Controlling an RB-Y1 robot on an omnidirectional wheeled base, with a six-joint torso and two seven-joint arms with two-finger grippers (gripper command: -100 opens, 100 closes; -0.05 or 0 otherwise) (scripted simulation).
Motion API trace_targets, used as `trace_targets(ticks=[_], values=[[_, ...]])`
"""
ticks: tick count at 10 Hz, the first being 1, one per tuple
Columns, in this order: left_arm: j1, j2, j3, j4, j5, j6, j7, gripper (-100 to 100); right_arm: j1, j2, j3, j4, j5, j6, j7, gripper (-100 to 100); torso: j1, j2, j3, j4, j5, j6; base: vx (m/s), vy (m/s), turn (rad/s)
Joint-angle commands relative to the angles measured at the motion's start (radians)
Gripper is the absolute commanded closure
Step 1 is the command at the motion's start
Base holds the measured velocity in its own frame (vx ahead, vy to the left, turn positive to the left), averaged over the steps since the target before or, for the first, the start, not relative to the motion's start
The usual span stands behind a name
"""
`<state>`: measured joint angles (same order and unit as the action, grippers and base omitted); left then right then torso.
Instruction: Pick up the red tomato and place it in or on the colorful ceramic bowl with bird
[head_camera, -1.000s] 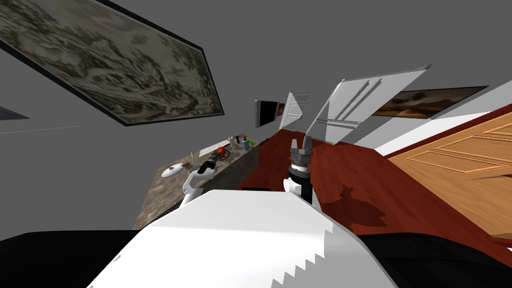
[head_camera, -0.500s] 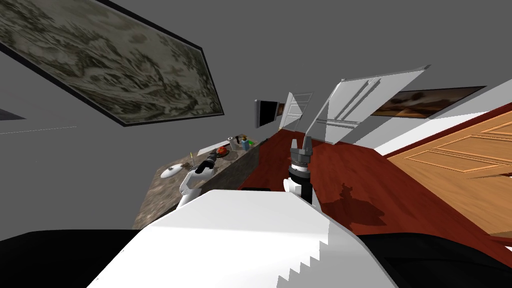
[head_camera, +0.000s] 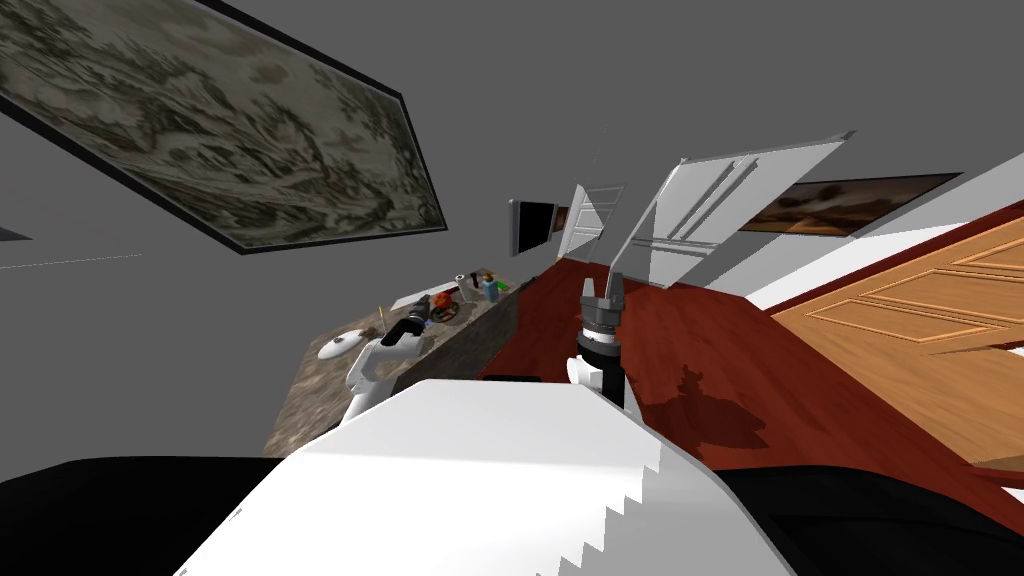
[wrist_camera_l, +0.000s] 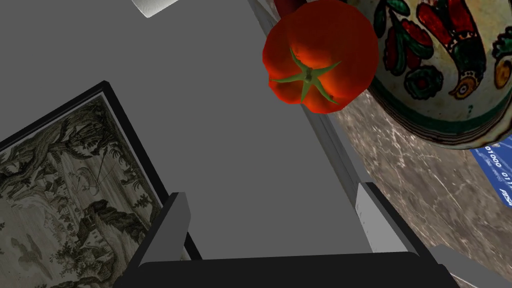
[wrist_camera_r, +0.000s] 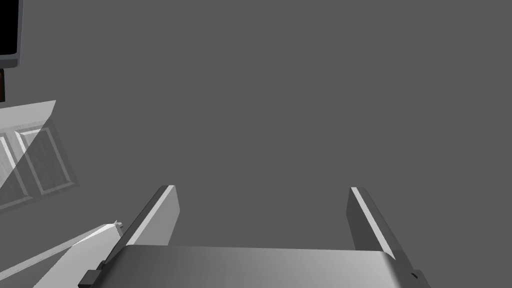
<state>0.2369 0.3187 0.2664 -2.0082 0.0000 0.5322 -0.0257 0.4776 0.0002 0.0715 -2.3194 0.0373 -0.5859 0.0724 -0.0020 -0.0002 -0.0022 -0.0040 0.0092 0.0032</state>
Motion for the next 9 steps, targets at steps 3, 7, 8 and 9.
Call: trace_targets(ticks=[3,7,8,9], values=[[0.017,0.010,0.006,-0.058,0.011,0.043,0.004,-100,0.000,0.000,0.000,0.000,0.000,0.000,0.000,0,0.000,0.000,0.000,0.000,0.000,0.000,0.008,0.006,-0.007],[0.017,0.010,0.006,-0.060,0.011,0.048,0.004,0,0.000,0.000,0.000,0.000,0.000,0.000,0.000,0,-0.001,0.001,0.000,0.000,0.000,0.000,0.000,0.000,0.000],[0.017,0.010,0.006,-0.060,0.011,0.048,0.004,0,0.000,0.000,0.000,0.000,0.000,0.000,0.000,0,-0.001,0.001,0.000,0.000,0.000,0.000,0.000,0.000,0.000],[0.017,0.010,0.006,-0.060,0.011,0.048,0.004,0,0.000,0.000,0.000,0.000,0.000,0.000,0.000,0,-0.001,0.001,0.000,0.000,0.000,0.000,0.000,0.000,0.000]])
